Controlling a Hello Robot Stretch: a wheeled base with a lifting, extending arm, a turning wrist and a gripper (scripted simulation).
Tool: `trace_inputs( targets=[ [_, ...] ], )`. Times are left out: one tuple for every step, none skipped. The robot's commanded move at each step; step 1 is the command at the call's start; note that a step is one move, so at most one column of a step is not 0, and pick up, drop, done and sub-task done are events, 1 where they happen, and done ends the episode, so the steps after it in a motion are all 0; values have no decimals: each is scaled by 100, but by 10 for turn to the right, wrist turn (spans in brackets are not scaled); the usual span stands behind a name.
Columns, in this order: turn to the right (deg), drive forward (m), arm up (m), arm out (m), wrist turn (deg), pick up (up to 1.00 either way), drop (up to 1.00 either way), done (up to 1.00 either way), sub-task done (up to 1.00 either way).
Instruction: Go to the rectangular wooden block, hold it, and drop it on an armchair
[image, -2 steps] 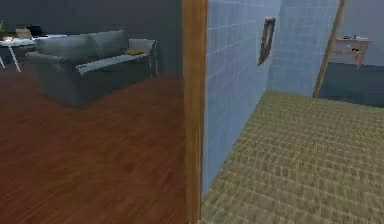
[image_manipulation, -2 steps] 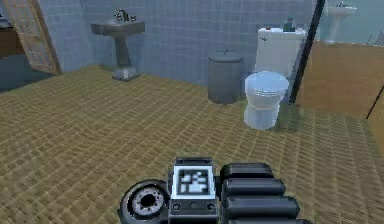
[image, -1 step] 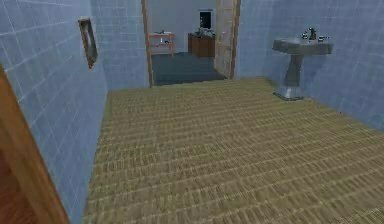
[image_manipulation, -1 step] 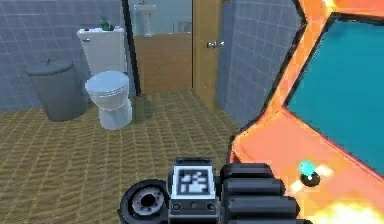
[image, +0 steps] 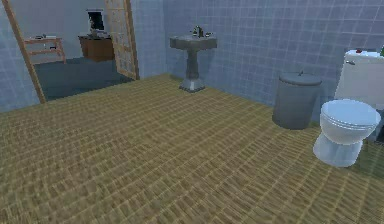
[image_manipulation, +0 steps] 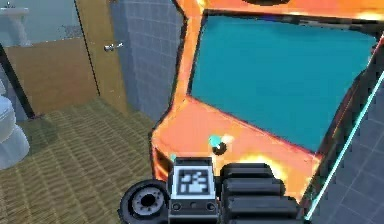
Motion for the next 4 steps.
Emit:
trace_inputs(
  targets=[
    [0,20,0,0,0,0,0,0,0],
    [-450,0,0,0,0,0,0,0,0],
    [-450,0,0,0,0,0,0,0,0],
    [-90,0,0,0,0,0,0,0,0]
  ],
)
